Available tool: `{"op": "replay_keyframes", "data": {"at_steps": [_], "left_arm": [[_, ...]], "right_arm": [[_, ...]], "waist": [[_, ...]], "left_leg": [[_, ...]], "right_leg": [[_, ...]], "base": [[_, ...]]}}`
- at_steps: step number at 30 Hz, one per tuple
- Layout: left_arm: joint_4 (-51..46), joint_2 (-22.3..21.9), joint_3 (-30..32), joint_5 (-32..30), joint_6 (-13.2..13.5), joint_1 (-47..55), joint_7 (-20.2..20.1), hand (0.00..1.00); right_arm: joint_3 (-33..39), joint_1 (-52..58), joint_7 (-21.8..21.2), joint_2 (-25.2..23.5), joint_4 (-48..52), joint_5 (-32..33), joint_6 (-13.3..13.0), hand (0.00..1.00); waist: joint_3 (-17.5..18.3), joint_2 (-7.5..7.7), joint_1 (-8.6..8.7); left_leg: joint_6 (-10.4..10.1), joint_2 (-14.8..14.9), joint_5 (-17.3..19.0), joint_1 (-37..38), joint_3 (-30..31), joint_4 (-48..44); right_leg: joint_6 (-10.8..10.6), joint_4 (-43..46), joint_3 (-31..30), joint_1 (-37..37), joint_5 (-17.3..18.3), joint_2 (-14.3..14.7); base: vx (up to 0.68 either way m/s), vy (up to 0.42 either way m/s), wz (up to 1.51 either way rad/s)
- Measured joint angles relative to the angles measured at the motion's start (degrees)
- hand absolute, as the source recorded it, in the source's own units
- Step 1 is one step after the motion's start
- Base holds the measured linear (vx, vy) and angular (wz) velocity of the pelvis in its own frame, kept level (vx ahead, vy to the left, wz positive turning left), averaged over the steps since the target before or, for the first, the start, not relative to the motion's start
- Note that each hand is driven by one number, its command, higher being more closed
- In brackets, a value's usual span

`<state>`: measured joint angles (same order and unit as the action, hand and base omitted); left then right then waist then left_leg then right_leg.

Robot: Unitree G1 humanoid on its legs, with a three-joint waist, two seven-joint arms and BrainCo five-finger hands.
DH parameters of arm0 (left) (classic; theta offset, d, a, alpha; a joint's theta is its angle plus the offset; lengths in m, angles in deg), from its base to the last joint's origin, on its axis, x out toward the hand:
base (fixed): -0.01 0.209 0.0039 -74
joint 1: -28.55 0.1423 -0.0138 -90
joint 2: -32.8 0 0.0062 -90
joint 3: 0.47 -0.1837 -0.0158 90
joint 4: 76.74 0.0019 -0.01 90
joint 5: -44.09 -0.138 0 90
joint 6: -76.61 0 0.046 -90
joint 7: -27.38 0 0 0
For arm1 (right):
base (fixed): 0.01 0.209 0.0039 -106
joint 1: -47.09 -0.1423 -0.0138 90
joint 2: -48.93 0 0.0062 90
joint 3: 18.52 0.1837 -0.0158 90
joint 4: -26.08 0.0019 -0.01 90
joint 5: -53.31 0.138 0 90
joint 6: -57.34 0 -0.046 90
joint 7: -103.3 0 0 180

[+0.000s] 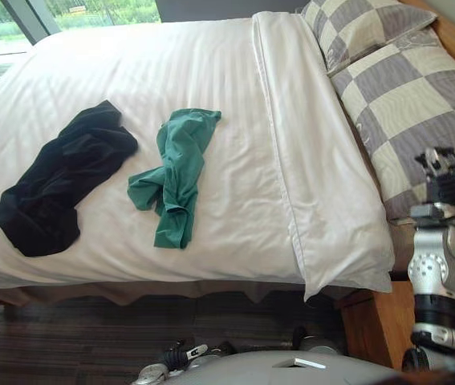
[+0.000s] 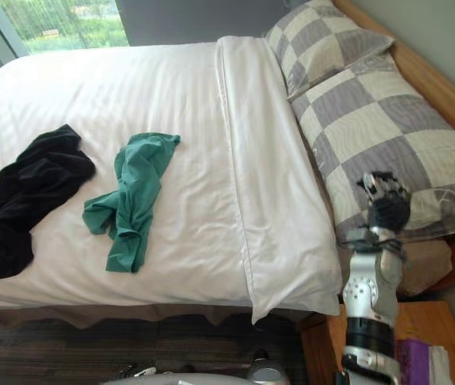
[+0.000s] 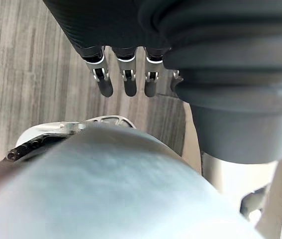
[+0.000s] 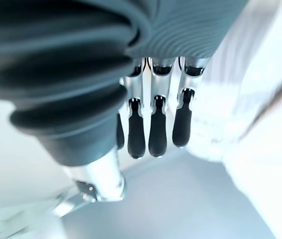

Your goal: Tidy the bed and pick cloth on bed and put in laundry

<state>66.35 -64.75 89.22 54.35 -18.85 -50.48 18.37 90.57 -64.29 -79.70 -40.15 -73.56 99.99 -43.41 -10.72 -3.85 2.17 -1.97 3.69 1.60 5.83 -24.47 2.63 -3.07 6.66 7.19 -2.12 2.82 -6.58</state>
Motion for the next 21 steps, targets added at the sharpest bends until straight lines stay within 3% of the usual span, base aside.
{"op": "replay_keyframes", "data": {"at_steps": [2, 4, 5, 8, 11, 13, 16, 19, 21], "left_arm": [[-0.1, 0.7, -2.0, 4.0, 0.8, -3.4, -0.6, 0.00], [-0.3, 0.8, -3.2, 6.5, 1.5, -5.0, -0.6, 0.00], [-0.7, 0.7, -4.4, 9.1, 2.4, -6.2, -0.5, 0.00], [-0.5, 0.6, -7.6, 13.9, 2.8, -7.9, 0.1, 0.00], [0.0, 0.3, -8.8, 18.4, 3.6, -8.8, 0.6, 0.00], [0.1, 0.2, -8.7, 20.4, 3.6, -9.0, 0.7, 0.00], [0.1, 0.0, -8.6, 23.8, 4.5, -9.6, 0.6, 0.00], [-0.5, -2.9, -7.8, 25.5, 6.6, -11.1, -0.6, 0.00], [0.1, -3.1, -5.9, 25.3, 7.6, -11.5, -1.1, 0.00]], "right_arm": [[-0.6, -9.1, -0.3, 0.4, -0.2, 2.6, -0.2, 1.00], [-1.9, -12.5, -0.1, 1.5, -0.4, 2.6, -0.6, 1.00], [-2.9, -14.2, 0.1, 2.3, -0.4, 2.6, -1.1, 1.00], [-5.1, -14.7, 2.0, 2.3, -1.9, 2.6, -2.2, 1.00], [-7.5, -14.3, 4.9, 1.8, -6.0, 2.6, -2.0, 1.00], [-8.7, -13.1, 5.2, 1.2, -7.1, 2.5, -2.2, 1.00], [-10.2, -10.9, 3.2, -1.1, -6.4, 0.7, -5.0, 1.00], [-10.2, -7.3, 2.0, -3.1, -6.6, -1.3, -9.1, 1.00], [-10.2, -1.0, -0.6, -5.7, -6.1, -1.3, -12.7, 1.00]], "waist": [[-6.4, -1.10, -0.16], [-10.3, -2.38, -0.29], [-13.1, -4.17, -0.45], [-15.0, -7.21, -1.04], [-16.2, -8.96, -1.27], [-16.5, -9.20, -1.30], [-16.7, -9.02, -1.03], [-16.9, -8.53, -0.29], [-16.9, -7.38, 0.17]], "left_leg": [[1.6, -0.1, 2.3, -5.5, 0.4, -6.8], [2.4, -0.4, 3.4, -8.5, 0.5, -10.1], [3.1, -0.9, 4.3, -11.7, 0.3, -12.8], [3.6, -1.9, 6.3, -18.4, -0.7, -16.6], [4.4, -2.3, 7.1, -22.4, -3.0, -19.5], [4.8, -2.3, 7.4, -23.6, -3.8, -20.9], [4.6, -1.6, 8.5, -24.9, -5.0, -22.8], [4.3, -1.0, 9.6, -24.4, -5.2, -23.9], [4.0, -0.7, 9.7, -22.3, -5.8, -23.2]], "right_leg": [[-0.4, 5.4, -0.3, -4.9, 1.2, -1.6], [-0.6, 8.7, -0.9, -8.1, 2.0, -2.6], [-1.1, 12.0, -1.9, -11.8, 2.7, -3.8], [-1.9, 17.2, -4.7, -20.0, 3.3, -5.5], [-2.1, 20.9, -7.1, -26.0, 4.0, -6.3], [-2.0, 22.5, -8.1, -28.1, 4.4, -6.4], [-1.9, 24.3, -8.8, -30.1, 5.2, -6.6], [-1.8, 24.8, -8.9, -29.4, 5.9, -6.5], [-1.7, 23.8, -8.9, -27.5, 5.9, -5.9]], "base": [[-0.16, 0.016, 0.17], [-0.20, 0.041, 0.09], [-0.22, 0.078, 0.03], [-0.13, 0.095, -0.13], [-0.03, 0.059, -0.19], [0.04, 0.013, -0.20], [0.05, -0.017, -0.15], [0.04, -0.020, -0.04], [0.06, -0.021, -0.16]]}}
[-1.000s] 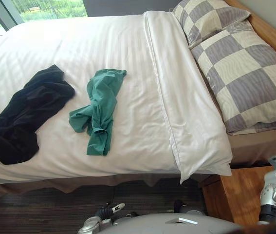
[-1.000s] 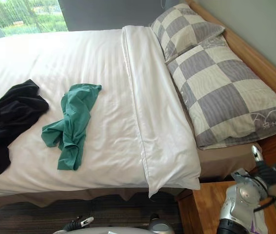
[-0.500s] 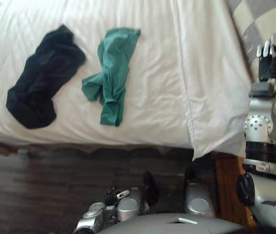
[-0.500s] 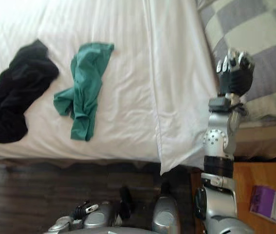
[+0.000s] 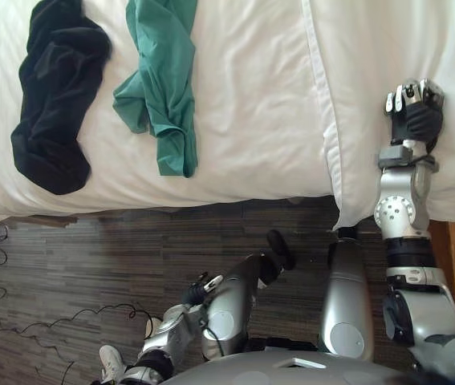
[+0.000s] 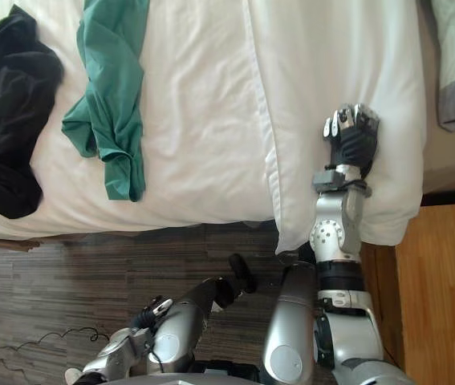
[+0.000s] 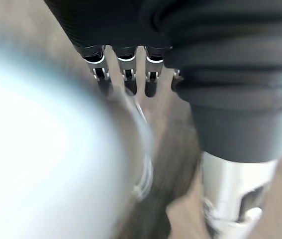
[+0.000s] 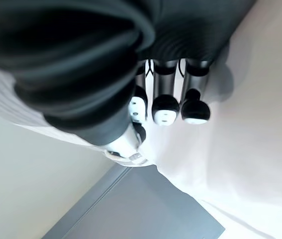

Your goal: Tidy the bed and pick cloth on bed and put in laundry

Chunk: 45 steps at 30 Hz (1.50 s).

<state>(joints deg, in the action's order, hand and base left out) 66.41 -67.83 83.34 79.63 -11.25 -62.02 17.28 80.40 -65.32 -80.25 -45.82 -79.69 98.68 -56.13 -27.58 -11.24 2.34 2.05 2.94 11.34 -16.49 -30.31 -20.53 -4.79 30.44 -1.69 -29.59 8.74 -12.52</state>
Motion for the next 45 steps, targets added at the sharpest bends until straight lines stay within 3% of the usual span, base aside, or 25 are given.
{"op": "replay_keyframes", "data": {"at_steps": [3, 5, 6, 8, 10, 11, 15, 17, 19, 21, 24, 26, 28, 29, 31, 33, 36, 37, 38, 39, 40, 41, 42, 43, 45], "left_arm": [[0.0, -0.1, 1.9, -0.2, 0.1, 1.2, 0.2, 0.00], [-0.1, -0.6, 5.0, -0.8, -0.4, 2.6, 1.1, 0.00], [-0.3, -0.6, 5.5, -1.0, -0.5, 2.8, 1.4, 0.00], [-0.9, -0.9, 6.9, -3.1, -1.8, 3.1, 2.0, 0.00], [-1.5, -0.9, 7.6, -3.4, -2.2, 3.8, 2.3, 0.00], [-2.4, -1.3, 9.5, -5.1, -3.2, 4.3, 3.1, 0.00], [-2.4, -1.9, 7.9, -9.6, -5.4, 2.9, 4.1, 0.00], [-2.2, -2.6, 6.2, -9.9, -6.4, 1.9, 4.4, 0.00], [-1.8, -2.7, 5.9, -9.7, -7.0, 1.8, 4.4, 0.00], [0.6, -2.7, 6.2, -9.1, -7.4, 2.0, 5.7, 0.00], [2.3, -2.4, 6.7, -9.2, -7.5, 2.4, 5.6, 0.00], [2.5, -0.7, 6.7, -9.0, -7.6, 2.5, 5.5, 0.00], [2.8, 0.3, 6.8, -7.3, -7.4, 2.5, 5.4, 0.00], [3.5, 0.8, 6.9, -7.3, -6.7, 2.6, 5.2, 0.00], [4.3, 0.5, 6.8, -7.4, -6.0, 2.2, 5.0, 0.00], [4.6, 0.3, 6.6, -7.3, -5.3, 2.3, 4.0, 0.00], [5.4, 0.3, 4.3, -7.4, -4.0, 1.7, 2.1, 0.00], [5.9, -0.2, 3.3, -7.4, -3.9, 1.4, 1.5, 0.00], [6.7, -0.6, 0.9, -7.8, -3.6, 1.0, 1.5, 0.00], [6.9, -0.4, -0.4, -8.2, -3.5, 0.7, 1.6, 0.00], [6.8, 0.6, -1.9, -9.6, -3.5, -0.4, 1.9, 0.00], [6.8, 0.9, -2.4, -10.2, -3.5, -0.3, 2.0, 0.00], [6.7, 1.7, -2.8, -10.4, -3.8, 0.1, 3.7, 0.00], [6.7, 2.1, -2.7, -10.4, -4.0, 0.2, 4.4, 0.00], [6.7, 3.2, -2.9, -10.6, -4.5, 0.6, 5.5, 0.00]], "right_arm": [[0.4, 8.3, -1.7, -1.8, 0.6, -0.1, -0.7, 1.00], [5.2, 16.5, -1.6, -4.5, -5.4, -1.4, 1.2, 1.00], [6.6, 18.2, -1.1, -4.6, -8.9, -1.8, 2.5, 0.00], [9.6, 26.1, -0.5, -4.8, -22.2, -4.0, 7.4, 0.00], [9.5, 31.0, -1.0, -5.7, -26.3, -7.8, 9.0, 0.00], [8.4, 35.2, -1.8, -7.7, -28.7, -11.6, 10.2, 0.00], [5.5, 37.3, -5.3, -10.5, -33.7, -19.4, 12.6, 0.00], [5.2, 35.6, -5.4, -10.3, -34.8, -22.3, 12.4, 0.00], [5.1, 34.2, -5.3, -9.9, -35.5, -25.5, 12.3, 0.00], [4.8, 33.4, -5.0, -8.3, -36.1, -29.4, 12.3, 0.00], [3.9, 32.9, -4.7, -6.9, -36.5, -31.0, 12.8, 0.00], [1.6, 31.8, -3.3, -6.6, -37.8, -32.5, 13.1, 0.00], [0.7, 31.7, -2.4, -6.4, -37.8, -33.6, 13.1, 0.00], [0.4, 31.5, -1.9, -6.3, -37.8, -34.3, 13.1, 0.00], [0.5, 30.6, -1.2, -5.3, -37.8, -34.9, 13.1, 0.00], [0.5, 29.4, -0.8, -4.1, -38.0, -35.6, 13.1, 0.00], [0.7, 29.0, -0.8, -2.4, -40.3, -36.8, 12.9, 0.00], [0.6, 29.0, -0.9, -1.9, -40.9, -36.8, 13.0, 0.00], [0.5, 29.1, -1.2, -1.5, -41.9, -37.4, 12.8, 0.00], [0.5, 29.0, -1.5, -1.9, -42.4, -37.8, 12.8, 0.00], [0.3, 28.9, -2.2, -4.2, -43.1, -37.7, 12.5, 0.00], [-0.3, 29.0, -3.3, -5.1, -43.2, -37.8, 12.1, 0.00], [-1.7, 28.7, -4.6, -4.4, -43.6, -38.0, 11.0, 0.00], [-2.6, 28.9, -4.4, -4.4, -43.7, -38.6, 11.0, 0.00], [-6.1, 29.5, -5.0, -4.3, -43.4, -40.1, 10.1, 0.00]], "waist": [[0.1, 1.76, 0.56], [1.0, 3.94, 1.69], [1.2, 4.40, 1.65], [1.7, 5.32, 1.58], [2.7, 6.11, 2.07], [5.5, 7.40, 2.66], [12.0, 11.40, 3.15], [12.7, 12.23, 3.19], [12.8, 11.99, 3.12], [13.9, 10.14, 2.98], [14.7, 8.85, 2.86], [14.5, 10.72, 2.79], [14.8, 11.62, 2.69], [14.8, 11.71, 2.23], [15.2, 11.09, 2.57], [15.3, 11.50, 3.03], [15.8, 12.01, 3.54], [16.2, 11.35, 3.54], [16.6, 10.28, 4.10], [16.8, 10.30, 4.34], [16.5, 12.50, 3.93], [16.8, 12.23, 3.10], [17.2, 11.71, 1.31], [17.1, 12.10, 0.78], [17.3, 12.61, 0.50]], "left_leg": [[-0.2, 0.1, 0.0, 3.7, -0.6, 2.2], [-0.9, -0.1, -0.6, 7.0, -0.5, 5.8], [-1.0, -0.2, -1.0, 7.8, -0.6, 6.9], [-1.2, -1.1, -3.1, 11.2, -0.4, 11.7], [-1.9, -1.5, -4.1, 13.5, -0.4, 14.6], [-2.6, -1.3, -5.0, 15.5, -0.2, 17.0], [-4.2, 0.2, -6.1, 20.7, 1.7, 20.7], [-4.8, 0.6, -6.5, 22.1, 2.5, 21.5], [-5.1, 0.8, -6.6, 23.0, 2.9, 21.7], [-5.3, 0.8, -6.8, 23.7, 3.3, 22.4], [-6.9, 1.1, -5.6, 24.1, 3.2, 20.7], [-9.4, 2.9, -3.5, 20.0, 2.4, 7.9], [-8.4, 5.0, -3.0, 17.1, 2.5, -2.0], [-6.6, 6.9, -0.5, 16.1, 2.9, -6.3], [-5.5, 10.4, 2.3, 15.4, 6.9, -9.7], [-5.2, 13.8, 2.2, 15.4, 11.8, -9.3], [-6.0, 16.9, -0.5, 15.8, 20.0, -4.6], [-7.0, 17.0, -1.9, 16.2, 19.9, -2.3], [-11.6, 16.5, -0.4, 16.4, 19.1, -0.4], [-16.0, 15.8, 2.0, 16.5, 18.7, -0.3], [-16.4, 13.5, 2.3, 15.4, 18.0, -2.9], [-16.6, 13.3, 2.9, 15.4, 17.5, -2.8], [-15.3, 13.2, 2.2, 16.8, 13.0, 0.1], [-14.6, 12.6, 1.4, 18.2, 11.4, 2.0], [-12.7, 10.4, -2.7, 21.5, 8.9, 9.9]], "right_leg": [[-0.2, -2.6, 0.1, 3.7, -0.3, 0.6], [-0.4, -6.9, 1.0, 7.8, -1.5, 1.2], [-0.5, -8.3, 1.1, 8.8, -2.0, 1.5], [-0.9, -12.3, 2.2, 12.5, -3.5, 1.6], [-0.9, -14.1, 2.8, 14.6, -3.7, 1.9], [-0.9, -15.6, 4.2, 16.7, -3.7, 2.4], [0.8, -16.5, 8.9, 21.8, -2.6, 4.1], [1.2, -17.4, 10.6, 23.9, -2.4, 4.3], [1.2, -19.0, 11.6, 25.7, -2.3, 4.5], [1.1, -20.4, 12.2, 27.2, -2.4, 4.7], [1.1, -20.8, 12.1, 28.3, -2.3, 4.5], [1.2, -19.1, 11.5, 28.5, -0.6, 2.7], [1.4, -16.7, 10.5, 28.8, 0.7, 2.0], [1.6, -14.7, 9.5, 28.4, 2.0, 1.8], [1.6, -11.1, 7.8, 27.3, 3.7, 1.1], [0.2, -7.9, 5.5, 25.8, 4.9, -1.0], [-4.5, -4.3, 2.6, 22.7, 5.6, -6.0], [-6.2, -4.7, 1.9, 22.0, 5.0, -7.0], [-9.3, -7.2, 1.7, 22.4, 2.8, -8.5], [-9.4, -9.2, 1.7, 23.2, 1.2, -9.5], [-9.0, -13.9, 1.6, 24.4, -6.1, -11.9], [-7.8, -16.4, 2.3, 24.3, -11.6, -11.8], [-1.2, -21.0, 7.3, 23.1, -23.0, -11.5], [0.5, -19.6, 10.8, 22.4, -23.3, -11.5], [-1.7, -13.4, 19.7, 22.8, -14.7, -8.0]], "base": [[0.07, -0.021, -0.19], [0.10, -0.033, -0.07], [0.11, -0.037, -0.07], [0.12, -0.032, 0.01], [0.13, -0.044, 0.04], [0.13, -0.069, 0.11], [0.12, -0.124, 0.18], [0.03, -0.091, 0.23], [0.01, -0.059, 0.21], [0.01, -0.025, 0.10], [0.04, 0.001, 0.01], [-0.04, -0.036, -0.02], [-0.04, -0.018, -0.16], [-0.01, 0.048, -0.32], [0.01, 0.136, -0.37], [0.05, 0.220, -0.32], [0.07, 0.431, -0.10], [0.06, 0.722, 0.02], [0.05, 0.677, 0.09], [0.07, 0.854, 0.04], [0.02, 0.586, -0.18], [-0.02, 0.735, -0.72], [-0.05, 0.561, -0.89], [-0.05, 0.637, -1.02], [-0.06, 0.484, -0.47]]}}
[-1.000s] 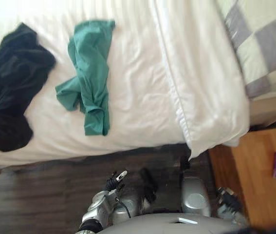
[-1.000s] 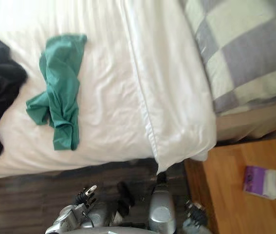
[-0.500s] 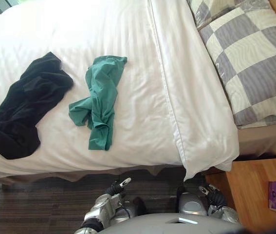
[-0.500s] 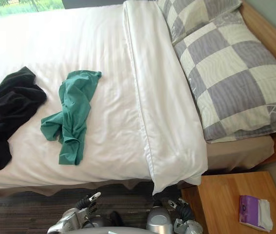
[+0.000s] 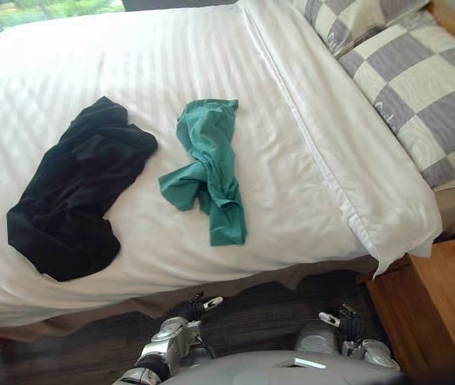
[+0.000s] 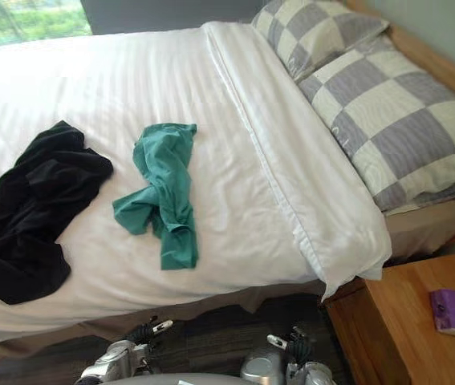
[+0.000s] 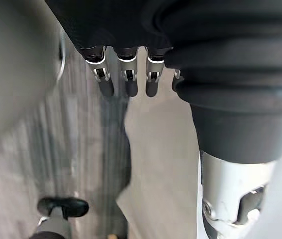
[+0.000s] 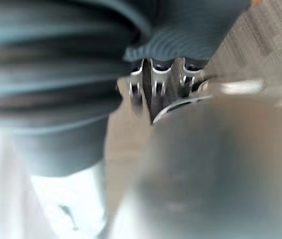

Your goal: Tidy the bed and pick cloth on bed and put in laundry

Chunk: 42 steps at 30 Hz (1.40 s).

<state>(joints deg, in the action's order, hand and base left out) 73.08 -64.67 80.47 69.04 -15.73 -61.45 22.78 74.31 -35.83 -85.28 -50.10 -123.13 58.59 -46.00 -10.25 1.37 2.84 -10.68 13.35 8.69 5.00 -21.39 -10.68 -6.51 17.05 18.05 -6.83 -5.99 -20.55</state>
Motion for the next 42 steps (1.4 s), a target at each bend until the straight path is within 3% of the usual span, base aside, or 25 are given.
{"op": "replay_keyframes", "data": {"at_steps": [1, 3, 5, 7, 9, 10, 12, 13, 14, 16, 19, 22, 23, 24, 25, 27, 28, 29, 30, 31, 32, 34, 35, 39, 42], "left_arm": [[0.0, 0.1, -0.1, -0.8, -0.4, -0.1, 0.0, 0.00], [-0.1, -0.2, -2.3, -3.9, -2.7, -1.9, 0.0, 0.00], [-0.3, -1.5, -2.8, -4.9, -3.8, -2.6, 0.4, 0.00], [-0.4, -3.1, -3.5, -5.3, -4.0, -3.0, 1.1, 0.00], [-0.7, -4.4, -3.4, -4.2, -3.1, -2.1, 1.7, 0.00], [-1.8, -4.5, -3.1, -2.9, -1.8, -1.5, 2.1, 0.00], [-2.8, -4.4, -1.8, -0.7, 0.3, -1.4, 2.1, 0.00], [-2.8, -4.2, -1.5, -0.7, 1.6, -1.3, 2.2, 0.00], [-2.7, -4.1, -0.9, 0.6, 2.8, -1.2, 2.6, 0.00], [-1.6, -4.0, 0.5, 3.5, 3.1, -0.5, 3.9, 0.00], [-0.2, -3.3, 3.7, 5.9, 3.3, -0.7, 6.4, 0.00], [0.0, -3.0, 5.1, 5.6, 4.1, -0.3, 7.5, 0.00], [0.5, -3.4, 5.1, 5.2, 4.1, 0.6, 7.5, 0.00], [1.3, -3.1, 5.1, 5.1, 4.1, 0.5, 7.5, 0.00], [2.0, -1.3, 5.7, 5.0, 3.9, 0.3, 7.6, 0.00], [2.8, 0.8, 5.9, 2.5, 2.4, 0.7, 7.6, 0.00], [2.9, 1.0, 6.7, 0.1, 1.7, 1.5, 7.8, 0.00], [2.7, 0.4, 7.7, -1.5, 1.6, 2.3, 8.5, 0.00], [2.1, 0.0, 9.0, -1.8, 1.9, 2.8, 8.8, 0.00], [2.2, 0.0, 9.1, -2.8, 2.0, 3.2, 8.7, 0.00], [2.3, 0.0, 8.5, -4.4, 1.3, 3.0, 8.6, 0.00], [2.3, -0.9, 6.6, -6.2, -0.4, 1.8, 7.6, 0.00], [2.2, -2.0, 5.8, -6.5, -1.3, 0.8, 6.7, 0.00], [2.0, -4.0, 5.2, -5.8, -1.1, 0.6, 6.2, 0.00], [2.0, -3.5, 5.8, -2.1, -0.7, 1.3, 6.3, 0.00]], "right_arm": [[-0.7, 0.2, -0.7, 0.2, 1.2, -0.1, -0.2, 0.00], [-2.7, 0.0, -2.6, 0.2, 6.1, -1.6, -0.3, 0.00], [-4.6, -0.8, -2.7, -0.1, 6.6, -2.0, -0.3, 0.00], [-5.8, -2.7, -2.9, -0.3, 6.1, -2.2, -0.2, 0.00], [-6.3, -4.0, -2.9, -0.2, 5.0, -2.8, -0.1, 0.00], [-6.6, -5.2, -2.4, -0.3, 3.8, -2.8, 0.0, 0.00], [-7.0, -6.0, -1.0, -0.1, 2.1, -2.8, 0.6, 0.00], [-6.6, -6.1, -0.3, -0.2, 0.6, -2.6, 1.3, 0.00], [-5.0, -5.9, 0.5, -0.3, 0.3, -1.7, 1.8, 0.00], [-2.0, -5.4, 1.4, -0.1, 0.4, 0.3, 1.8, 0.00], [1.7, -4.3, 1.6, 0.8, 1.0, 0.6, 2.1, 0.00], [2.4, -2.0, 1.0, 2.3, 0.7, -0.4, 3.0, 0.00], [2.5, -1.7, 0.3, 3.9, -0.5, -1.0, 3.3, 0.00], [2.4, -2.2, 0.1, 3.0, -1.5, -1.2, 3.6, 0.00], [2.4, -2.2, 0.1, 0.7, -2.2, -1.8, 3.4, 0.00], [2.8, -1.8, -0.5, -0.5, -2.9, -2.2, 3.0, 0.00], [2.7, -1.7, -1.6, -0.7, -3.0, -2.1, 2.7, 0.00], [2.3, -2.0, -2.9, -0.2, -2.9, -2.2, 2.0, 0.00], [1.8, -2.3, -3.7, -0.1, -2.8, -2.3, 1.3, 0.00], [0.5, -3.2, -4.7, -0.1, -1.7, -2.6, 0.1, 0.00], [-1.4, -3.1, -5.5, -0.5, 0.4, -2.7, -0.5, 0.00], [-2.5, -3.1, -6.4, -1.4, 2.6, -2.3, -0.4, 0.00], [-2.2, -3.3, -6.5, -1.3, 3.1, -2.0, -0.4, 0.00], [-2.9, -4.3, -5.8, -1.2, 0.4, -2.0, 0.2, 0.00], [-3.3, -5.6, -3.0, -1.5, -2.0, 1.9, 1.4, 0.00]], "waist": [[0.0, -0.03, 0.54], [0.0, 0.09, 0.88], [0.3, 0.66, 0.82], [-0.6, -1.70, 0.82], [-0.4, -2.56, 0.56], [-0.3, -3.12, 0.31], [-0.4, -3.21, -0.72], [-0.6, -2.66, -0.73], [-0.4, -3.09, -0.60], [-0.4, -2.97, 0.02], [-1.1, -1.11, 0.83], [-0.8, -1.60, 0.98], [0.3, -3.68, 0.72], [0.4, -2.34, 1.03], [0.5, -0.36, 1.21], [1.6, 1.36, 0.78], [1.5, 0.54, -0.02], [1.5, 0.42, -0.69], [1.5, 0.45, -0.90], [1.7, 0.19, -0.68], [1.7, -0.27, -0.29], [1.7, -1.32, 0.43], [2.0, -2.05, 1.21], [3.1, -3.83, 0.98], [2.9, -3.20, 0.55]], "left_leg": [[0.9, -1.1, -1.6, 0.0, 0.1, 2.6], [3.5, -5.3, -4.9, -0.8, 1.4, 7.5], [4.9, -9.1, -5.9, -2.0, 2.8, 8.3], [6.1, -10.7, -6.6, -2.1, 4.3, 8.6], [7.1, -11.1, -5.2, -3.6, 5.5, 5.3], [6.7, -10.3, -3.1, -6.1, 5.9, -0.6], [5.9, -9.0, -3.3, -10.7, 3.9, -10.3], [6.4, -7.9, -2.8, -12.5, 1.2, -14.8], [8.5, -5.4, -0.3, -13.0, -1.6, -18.6], [8.8, -1.8, 2.2, -12.4, -1.9, -19.8], [7.3, 1.2, 0.9, -10.2, 3.9, -11.3], [8.3, 6.1, -3.8, -9.9, 11.1, -6.2], [2.3, 5.9, -2.7, -8.7, 11.2, -5.4], [-2.2, 4.4, -2.5, -8.5, 10.8, -5.7], [-1.7, 1.5, -2.2, -8.3, 10.7, -5.7], [-1.3, 0.2, -1.3, -8.0, 10.6, -6.1], [-0.7, 0.7, -1.3, -7.4, 9.0, -5.5], [0.8, 0.9, -1.9, -5.1, 6.5, -2.8], [1.4, 0.9, -2.6, -3.9, 5.2, -1.1], [1.7, 1.0, -4.2, -2.3, 3.8, 2.5], [1.8, 1.1, -5.7, -1.2, 3.1, 5.5], [2.4, 0.5, -7.9, -1.1, 4.1, 8.7], [4.0, -0.2, -9.7, -1.1, 5.0, 11.0], [4.8, -0.9, -12.3, -0.4, 4.7, 13.4], [4.9, -1.4, -13.4, 0.9, 4.4, 15.3]], "right_leg": [[-0.8, 1.5, 1.0, 0.7, 3.1, 2.8], [0.5, 0.7, 1.6, 3.0, 12.3, 10.1], [3.6, -3.8, 1.5, 6.2, 17.6, 11.4], [3.4, -4.8, 2.4, 7.2, 17.3, 10.5], [2.6, -4.4, 3.9, 7.9, 18.1, 9.6], [2.3, -4.1, 3.9, 8.2, 18.6, 9.2], [2.3, -3.8, 4.0, 9.2, 18.6, 8.1], [2.8, -3.7, 4.6, 9.6, 17.9, 6.9], [2.3, -2.4, 5.1, 9.4, 17.5, 6.3], [1.9, -1.0, 4.2, 9.4, 17.5, 5.0], [-1.0, -0.9, 1.9, 9.1, 16.4, 0.7], [-7.0, -0.9, -1.1, 8.6, 15.6, -2.8], [-8.5, -1.6, -3.9, 8.2, 15.5, -4.2], [-8.5, -2.8, -6.6, 8.7, 15.5, -4.7], [-8.5, -4.4, -9.8, 9.6, 15.4, -4.9], [-7.7, -6.0, -7.6, 10.5, 8.3, -4.8], [-5.8, -6.5, -4.4, 10.5, 2.9, -4.7], [-0.2, -5.8, 1.2, 9.8, 0.8, -4.5], [0.8, -4.0, 3.6, 9.0, 1.7, -4.2], [-0.8, -0.8, 5.4, 7.7, 5.8, -1.2], [-2.2, -0.3, 4.2, 7.1, 11.1, 3.8], [-2.1, -4.0, -1.2, 7.7, 17.0, 10.0], [-1.5, -6.2, -3.8, 8.2, 16.9, 11.6], [-1.1, -7.1, -1.7, 10.2, 15.8, 11.4], [-1.1, -7.8, -2.1, 11.5, 15.8, 11.5]], "base": [[-0.05, 0.467, 0.12], [-0.05, 0.373, 0.30], [-0.07, 0.143, 0.41], [-0.09, 0.114, 0.58], [-0.08, 0.102, 0.54], [-0.05, 0.074, 0.34], [-0.01, 0.048, 0.21], [0.03, 0.097, 0.02], [0.03, 0.122, -0.08], [0.06, 0.181, -0.24], [0.11, 0.320, -0.14], [0.16, 0.480, -0.11], [0.19, 0.491, -0.12], [0.27, 0.673, -0.02], [0.19, 0.421, 0.15], [0.16, 0.312, 0.05], [0.11, 0.306, -0.28], [0.09, 0.290, -0.40], [0.06, 0.208, -0.59], [0.04, 0.141, -0.52], [0.02, 0.101, -0.40], [-0.01, 0.026, 0.17], [-0.01, 0.001, 0.52], [0.05, -0.011, 0.40], [0.04, 0.001, 0.22]]}}
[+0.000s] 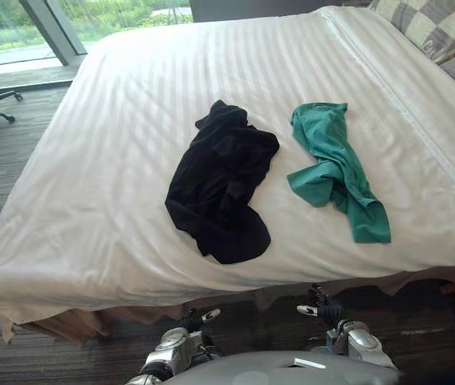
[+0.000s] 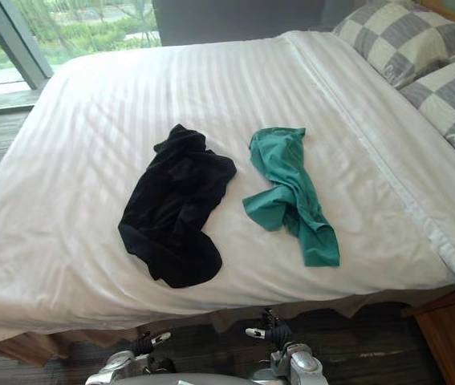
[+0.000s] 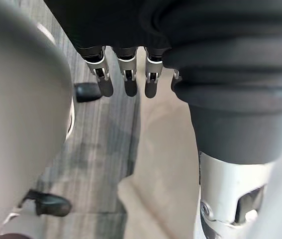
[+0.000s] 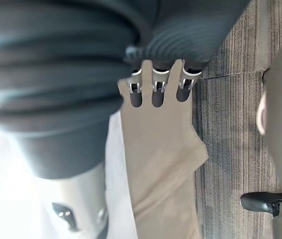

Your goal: Tidy the bed and pick cloth on bed and put in laundry

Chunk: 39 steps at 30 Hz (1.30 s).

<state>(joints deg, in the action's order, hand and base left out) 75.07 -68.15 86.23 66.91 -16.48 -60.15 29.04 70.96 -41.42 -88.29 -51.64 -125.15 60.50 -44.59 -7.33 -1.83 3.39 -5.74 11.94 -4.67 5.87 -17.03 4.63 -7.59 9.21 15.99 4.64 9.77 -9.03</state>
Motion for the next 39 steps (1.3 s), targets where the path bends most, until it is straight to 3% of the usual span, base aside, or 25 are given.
{"op": "replay_keyframes", "data": {"at_steps": [2, 6, 9, 11, 13, 14, 16, 17, 20, 22, 24, 25, 26, 29, 32, 35, 39], "left_arm": [[0.2, 0.2, 1.4, 1.9, -0.1, 0.2, 0.3, 0.00], [0.4, 1.0, 5.5, 7.0, -0.6, 0.7, 3.5, 0.00], [0.9, 0.8, 13.6, 15.1, -2.2, 2.5, 7.6, 0.00], [2.6, 0.7, 24.5, 19.0, -2.7, 4.1, 11.1, 0.00], [2.7, 0.5, 32.5, 20.8, -2.8, 5.9, 13.0, 0.00], [2.7, 0.5, 41.4, 21.9, -2.7, 7.5, 15.4, 0.00], [2.6, 0.9, 51.1, 24.2, -2.3, 9.0, 17.4, 0.00], [2.5, 2.7, 60.2, 25.7, -1.9, 10.3, 18.4, 0.00], [1.6, 10.1, 68.7, 26.2, 0.5, 11.1, 15.6, 0.00], [-1.0, 15.9, 69.0, 27.2, 3.9, 10.8, 11.6, 0.00], [-3.9, 22.1, 66.5, 29.4, 8.2, 9.5, 6.9, 0.00], [-6.4, 26.4, 63.3, 30.4, 10.8, 8.6, 4.6, 0.00], [-9.3, 30.2, 60.0, 30.3, 13.2, 7.0, 3.2, 0.00], [-17.2, 37.8, 52.5, 27.4, 16.5, 2.5, 2.1, 0.00], [-23.3, 42.7, 45.3, 25.2, 17.5, -2.4, -0.7, 0.00], [-26.6, 45.4, 37.1, 21.6, 17.3, -9.4, -3.0, 0.00], [-27.4, 45.5, 26.8, 15.7, 15.2, -17.8, -5.2, 0.00]], "right_arm": [[1.2, -0.6, 2.1, 0.0, -1.0, 3.1, 1.7, 0.00], [7.6, 0.3, 6.5, -1.1, -2.9, 10.6, 5.3, 0.00], [17.3, 4.1, 10.9, -1.4, -3.3, 18.0, 7.4, 0.00], [26.6, 8.7, 13.6, -1.4, -3.2, 22.4, 7.3, 0.00], [32.6, 10.8, 15.4, -1.3, -3.2, 24.0, 6.4, 0.00], [38.2, 12.5, 16.8, -0.7, -2.6, 25.1, 4.6, 0.00], [44.0, 13.4, 18.0, 0.1, -0.7, 25.1, 2.4, 0.00], [49.6, 13.9, 18.4, 1.6, 1.7, 23.5, 0.5, 0.00], [56.2, 12.5, 18.4, 7.7, 3.0, 16.9, -3.2, 0.00], [58.7, 10.5, 19.0, 12.8, 3.1, 12.6, -5.9, 0.00], [58.6, 8.8, 19.8, 17.8, 4.0, 9.0, -8.8, 0.00], [58.1, 7.2, 19.8, 21.3, 4.9, 7.5, -10.3, 0.00], [56.9, 5.9, 20.0, 24.2, 7.2, 6.7, -11.2, 0.00], [49.0, 4.9, 20.7, 30.5, 16.9, 2.9, -12.1, 0.00], [40.6, 2.6, 20.3, 34.8, 26.6, -0.8, -11.7, 0.00], [33.3, -1.4, 18.4, 36.0, 30.2, -1.9, -10.0, 0.00], [24.0, -5.3, 16.4, 35.6, 31.3, -2.4, -8.1, 0.00]], "waist": [[0.2, -0.05, -0.17], [-0.4, 1.58, -1.03], [-0.1, 2.17, -0.94], [-0.1, 2.01, -0.89], [0.0, 1.78, -1.01], [0.2, 1.35, -1.06], [0.8, 0.94, -1.04], [1.8, 0.53, -1.02], [3.1, 0.63, -1.15], [4.0, 0.78, -1.14], [4.3, 0.54, -1.30], [4.7, 1.12, -1.47], [5.0, 0.78, -1.78], [5.1, 1.10, -2.77], [5.3, 1.40, -2.76], [5.6, 1.77, -2.74], [5.6, 1.75, -2.15]], "left_leg": [[0.0, -0.2, 0.0, 0.3, -1.1, 0.8], [-0.1, -0.5, 0.0, 1.2, -2.8, 0.9], [-0.2, -0.9, 0.1, 1.2, -2.6, 1.0], [-0.3, -1.2, 0.2, 1.1, -1.1, 1.0], [-0.3, -1.4, 0.2, 1.1, -0.8, 1.3], [-0.4, -1.6, 0.3, 1.0, -0.5, 1.3], [-1.0, -1.7, 0.9, 0.5, -0.9, 1.3], [-1.1, -1.9, 1.5, -0.1, -0.9, 1.4], [-1.0, -2.0, 1.4, -0.3, -0.7, 1.4], [-1.1, -2.0, 1.0, -1.0, 0.2, 1.3], [-1.1, -2.0, 0.8, -1.2, 1.0, 1.3], [-1.0, -2.1, 0.5, -1.9, 1.5, 1.3], [-1.0, -2.1, 0.4, -2.1, 2.0, 1.3], [-0.9, -2.1, 0.3, -1.9, 2.2, 1.0], [-0.8, -2.1, 0.1, -1.8, 2.2, 1.0], [-0.8, -2.1, 0.1, -1.8, 1.8, 1.0], [-0.8, -2.1, 0.1, -1.3, 0.5, 1.0]], "right_leg": [[0.0, -0.4, -0.9, -0.2, -0.3, 0.0], [-0.1, -2.5, -2.0, 0.5, -1.9, 0.0], [-0.2, -3.5, -1.8, 1.1, -2.4, -0.4], [-0.4, -4.3, -0.3, 2.1, -2.4, -0.6], [-0.3, -4.6, 0.1, 2.5, -2.0, -0.8], [-0.4, -4.7, 0.5, 2.7, -1.9, -1.1], [-1.0, -5.0, 0.7, 2.9, -1.6, -1.3], [-1.0, -5.4, 0.7, 2.9, -1.6, -1.3], [-0.8, -5.4, 0.8, 2.9, -1.8, -1.4], [-0.7, -5.4, 1.8, 2.9, -1.7, -1.4], [-0.6, -5.2, 2.1, 2.9, -1.6, -1.3], [-0.6, -5.1, 2.4, 2.8, -1.7, -1.3], [-0.8, -5.0, 2.7, 2.9, -1.7, -1.3], [-0.6, -4.8, 2.6, 2.8, -1.6, -1.2], [-0.6, -4.8, 2.2, 2.6, -1.6, -1.1], [-0.6, -4.5, 1.6, 1.9, -1.6, -1.1], [-0.6, -4.1, 0.0, 1.5, -1.8, -1.1]], "base": [[0.03, 0.039, -0.15], [0.01, 0.037, -0.19], [-0.02, 0.035, 0.05], [-0.04, 0.016, 0.28], [-0.04, 0.019, 0.20], [-0.03, 0.020, 0.14], [-0.02, 0.023, 0.11], [0.04, 0.021, 0.07], [0.06, 0.001, 0.07], [0.05, -0.023, 0.21], [0.03, -0.016, 0.21], [0.05, -0.024, 0.19], [0.06, -0.027, 0.16], [0.04, -0.015, 0.05], [0.01, -0.003, 0.01], [-0.02, 0.004, -0.07], [0.00, 0.009, -0.18]]}}
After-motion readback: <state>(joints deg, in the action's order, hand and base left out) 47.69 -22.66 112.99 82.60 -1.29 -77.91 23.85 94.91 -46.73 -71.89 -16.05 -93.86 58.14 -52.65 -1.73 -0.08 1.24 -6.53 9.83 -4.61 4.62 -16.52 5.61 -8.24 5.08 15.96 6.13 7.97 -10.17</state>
